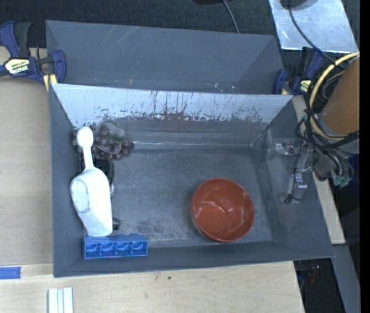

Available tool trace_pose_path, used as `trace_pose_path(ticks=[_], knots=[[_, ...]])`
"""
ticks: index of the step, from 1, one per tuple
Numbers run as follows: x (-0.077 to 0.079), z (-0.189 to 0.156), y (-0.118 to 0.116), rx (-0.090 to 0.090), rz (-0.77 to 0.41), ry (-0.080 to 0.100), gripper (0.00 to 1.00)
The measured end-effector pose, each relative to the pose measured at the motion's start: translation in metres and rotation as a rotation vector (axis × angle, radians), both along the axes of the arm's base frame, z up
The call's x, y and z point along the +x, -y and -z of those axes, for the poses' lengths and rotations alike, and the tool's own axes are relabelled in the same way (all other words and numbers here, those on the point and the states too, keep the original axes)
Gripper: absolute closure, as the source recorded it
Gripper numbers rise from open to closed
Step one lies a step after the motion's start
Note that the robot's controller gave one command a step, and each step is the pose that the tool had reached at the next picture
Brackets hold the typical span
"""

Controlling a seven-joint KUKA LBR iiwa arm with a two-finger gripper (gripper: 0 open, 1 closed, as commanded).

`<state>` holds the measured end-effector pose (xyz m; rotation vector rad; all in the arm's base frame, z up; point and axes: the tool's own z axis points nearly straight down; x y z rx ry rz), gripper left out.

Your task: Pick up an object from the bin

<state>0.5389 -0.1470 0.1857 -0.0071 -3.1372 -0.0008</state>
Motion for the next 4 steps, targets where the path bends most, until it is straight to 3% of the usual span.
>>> trace_pose_path(ticks=[1, 2, 3, 4], knots=[[0.002, -0.005, -0.001, -0.002, -0.005, 0.008, 0.0], [-0.029, 0.106, -0.034, -0.001, -0.445, 0.009, 0.0], [-0.031, 0.051, -0.028, -0.006, -0.572, 0.016, 0.0], [-0.055, 0.086, -0.061, 0.004, -0.877, 0.005, 0.0]])
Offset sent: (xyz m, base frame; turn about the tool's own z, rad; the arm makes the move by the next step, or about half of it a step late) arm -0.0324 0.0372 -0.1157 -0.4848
